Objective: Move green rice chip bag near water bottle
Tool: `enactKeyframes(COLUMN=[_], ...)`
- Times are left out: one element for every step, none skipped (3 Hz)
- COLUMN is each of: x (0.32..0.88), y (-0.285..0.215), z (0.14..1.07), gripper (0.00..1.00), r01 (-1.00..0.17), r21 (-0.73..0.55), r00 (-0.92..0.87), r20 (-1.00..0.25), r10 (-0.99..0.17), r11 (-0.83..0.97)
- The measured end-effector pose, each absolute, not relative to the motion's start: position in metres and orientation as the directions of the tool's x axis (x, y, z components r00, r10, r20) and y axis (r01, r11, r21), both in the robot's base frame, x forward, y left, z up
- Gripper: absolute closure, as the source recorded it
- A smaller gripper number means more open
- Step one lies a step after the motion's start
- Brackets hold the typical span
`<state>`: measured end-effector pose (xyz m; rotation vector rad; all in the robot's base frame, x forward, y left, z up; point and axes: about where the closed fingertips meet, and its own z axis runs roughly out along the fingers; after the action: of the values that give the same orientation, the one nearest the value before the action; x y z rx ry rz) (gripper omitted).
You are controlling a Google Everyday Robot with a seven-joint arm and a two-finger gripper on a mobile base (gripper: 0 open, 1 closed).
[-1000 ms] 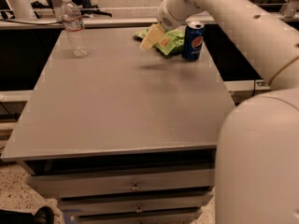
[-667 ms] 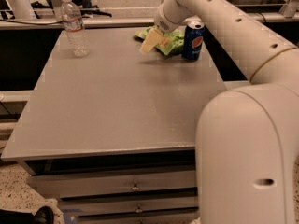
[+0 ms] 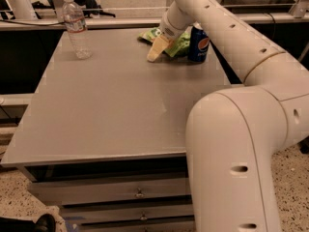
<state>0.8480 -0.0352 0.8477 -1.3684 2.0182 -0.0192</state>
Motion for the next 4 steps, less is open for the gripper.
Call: enactKeyframes(x=[0.852,0.854,0.854,0.854], y=[-0.040,-0.041,-0.041,-0.034], z=[0.843,0.845,0.847,0.868], gripper=[0.16,0.39,0.63,0.86], r01=[-0.812,-0.811,-0.811,-0.809], r21=[-0.378,-0.380,-0.380,-0.384], r00=[-0.213,-0.211,-0.211,-0.173], r20=[-0.517,-0.520,-0.520,-0.568], r10=[-0.829,-0.828,-0.828,-0.805], r11=[0.445,0.445,0.445,0.445])
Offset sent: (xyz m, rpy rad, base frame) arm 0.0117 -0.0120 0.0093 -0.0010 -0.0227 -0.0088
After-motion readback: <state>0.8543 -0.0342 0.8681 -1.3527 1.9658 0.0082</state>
